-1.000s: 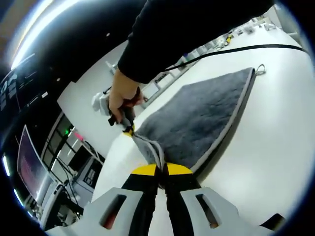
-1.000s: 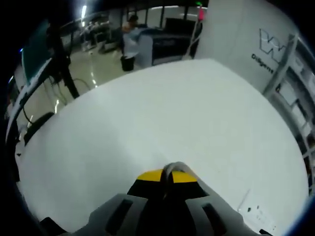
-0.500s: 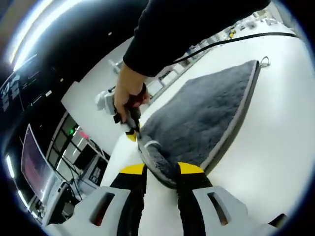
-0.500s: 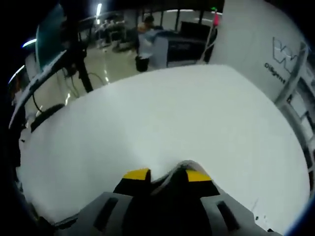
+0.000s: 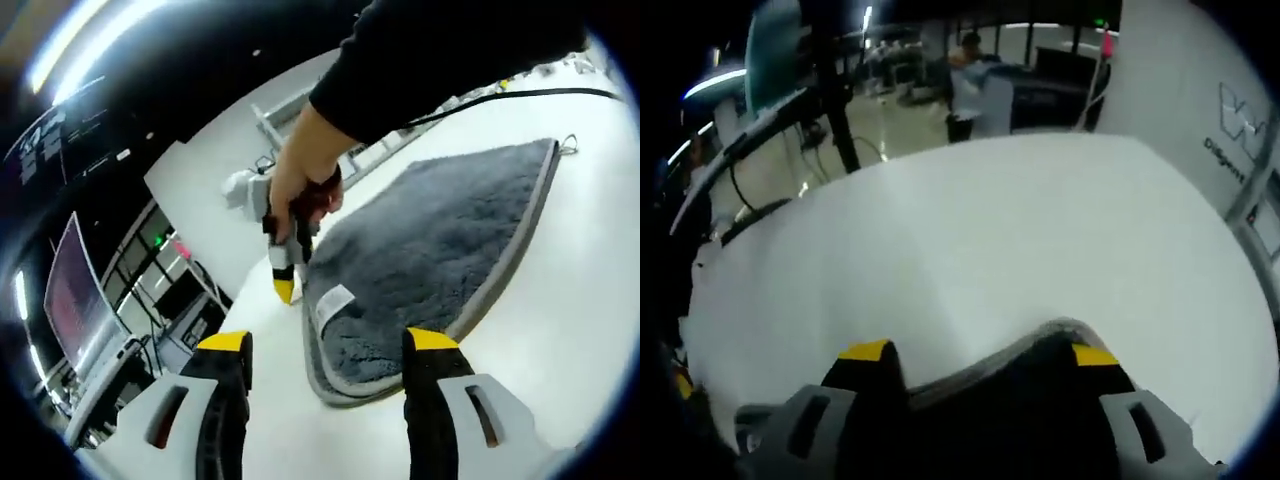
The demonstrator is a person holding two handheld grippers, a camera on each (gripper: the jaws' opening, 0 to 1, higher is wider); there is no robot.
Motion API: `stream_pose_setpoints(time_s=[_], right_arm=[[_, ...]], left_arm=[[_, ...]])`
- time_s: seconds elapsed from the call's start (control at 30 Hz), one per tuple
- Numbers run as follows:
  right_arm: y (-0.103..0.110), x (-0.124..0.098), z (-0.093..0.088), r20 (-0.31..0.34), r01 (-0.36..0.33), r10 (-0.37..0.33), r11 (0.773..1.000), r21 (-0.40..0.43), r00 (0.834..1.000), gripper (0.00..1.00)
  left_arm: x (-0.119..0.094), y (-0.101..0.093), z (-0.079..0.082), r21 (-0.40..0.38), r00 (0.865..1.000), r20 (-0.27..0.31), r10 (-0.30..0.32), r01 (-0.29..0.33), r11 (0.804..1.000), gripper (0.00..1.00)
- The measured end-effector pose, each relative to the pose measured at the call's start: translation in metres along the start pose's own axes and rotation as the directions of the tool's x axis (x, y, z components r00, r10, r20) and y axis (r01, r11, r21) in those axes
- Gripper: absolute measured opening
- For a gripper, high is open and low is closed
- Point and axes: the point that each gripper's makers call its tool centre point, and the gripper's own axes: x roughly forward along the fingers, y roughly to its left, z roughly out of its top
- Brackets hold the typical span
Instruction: Open the folded towel by lifting each exposed corner and separating the folded layers until the towel lies flat within the target outline without major curled edges
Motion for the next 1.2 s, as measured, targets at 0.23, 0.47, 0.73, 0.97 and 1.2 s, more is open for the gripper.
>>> stream_pose_setpoints(time_s=[0.23, 0.47, 0.73, 0.97, 1.2], right_arm=[[0.01, -0.003, 0.022, 0.114, -0.163, 0.152, 0.983, 0.088, 0.982, 1.0], [-0.025, -0.003, 0.066, 0.2, -0.225, 0.2, 0.968, 0.109, 0.959, 0.99], [0.009, -0.057, 0.034, 0.28, -0.204, 0.184, 0.978, 0.045, 0.942, 0.98], [-0.007, -0.099, 0.019, 0.364, -0.095, 0.085, 0.995, 0.008, 0.927, 0.99], [-0.023, -0.159, 0.003, 0.458, 0.022, -0.014, 1.0, -0.012, 0.889, 0.99]], left_arm=[[0.002, -0.011, -0.003, -0.211, 0.992, 0.023, -0.124, 0.126, 0.969, 0.84], [0.0, -0.014, -0.008, -0.288, 0.984, 0.033, -0.177, 0.179, 0.941, 0.92], [-0.005, -0.022, -0.011, -0.359, 0.969, 0.043, -0.244, 0.243, 0.901, 0.97], [-0.011, -0.031, 0.006, -0.413, 0.958, 0.091, -0.273, 0.286, 0.865, 0.97], [-0.015, -0.038, 0.023, -0.481, 0.946, 0.143, -0.292, 0.324, 0.815, 0.96]])
